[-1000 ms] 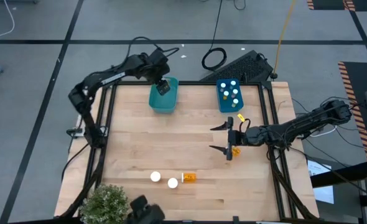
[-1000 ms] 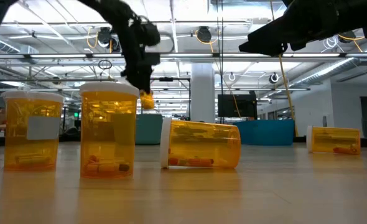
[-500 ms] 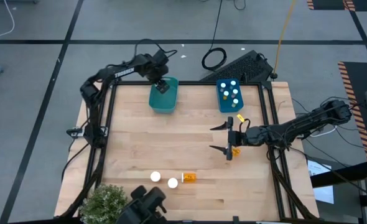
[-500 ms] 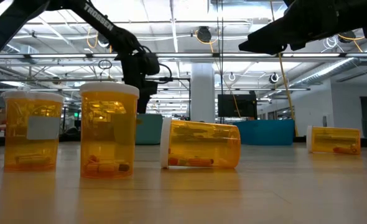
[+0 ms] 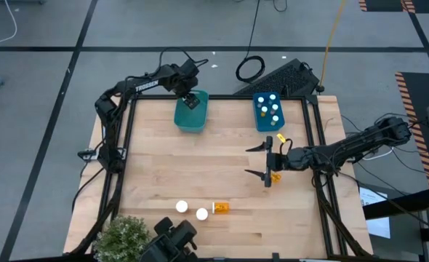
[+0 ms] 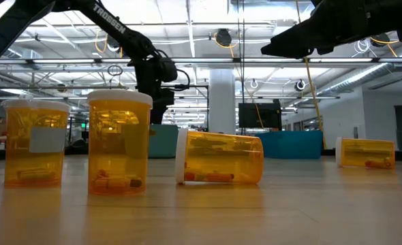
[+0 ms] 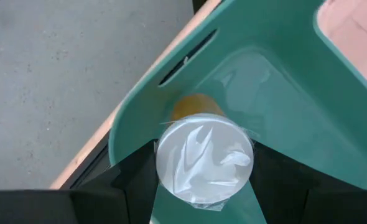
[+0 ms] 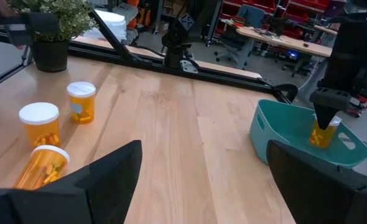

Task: Pick and place medicine bottles into bin by pill shape (circle, oval)
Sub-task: Put the big orange pill bottle into the green bin

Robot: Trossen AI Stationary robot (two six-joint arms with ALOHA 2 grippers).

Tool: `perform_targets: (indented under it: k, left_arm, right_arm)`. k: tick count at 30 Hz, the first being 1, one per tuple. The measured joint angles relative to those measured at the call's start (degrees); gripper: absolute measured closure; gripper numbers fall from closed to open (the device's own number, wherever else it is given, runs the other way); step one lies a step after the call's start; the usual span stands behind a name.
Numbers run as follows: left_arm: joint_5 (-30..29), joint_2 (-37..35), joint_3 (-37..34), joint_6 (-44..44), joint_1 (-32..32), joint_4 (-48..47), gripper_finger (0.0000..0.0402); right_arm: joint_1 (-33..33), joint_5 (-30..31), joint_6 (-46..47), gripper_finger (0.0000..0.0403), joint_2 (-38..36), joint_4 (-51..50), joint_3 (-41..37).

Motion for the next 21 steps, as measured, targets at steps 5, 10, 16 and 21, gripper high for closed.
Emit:
perform_targets:
  k: [5,10,16,21]
  left_arm:
    - [0.0,0.0,0.0,-0.3,-0.3,-0.2,0.0176]
    - [-0.9,0.0,-0.2,-0.4,-1.3,0.0,0.0176]
    - [-3.2,0.4,-0.2,0.1,-2.1,-0.3,0.0176]
    - [-3.2,1.8,-0.2,-0.2,-2.6,-0.3,0.0176]
  right_arm:
    - [0.0,0.0,0.0,0.0067,0.0,0.0,0.0]
    - [0.0,0.0,0.0,0.0067,0.0,0.3,0.0]
    - [0.0,0.0,0.0,0.0067,0.0,0.4,0.0]
    - [0.0,0.0,0.0,0.0067,0.0,0.8,0.0]
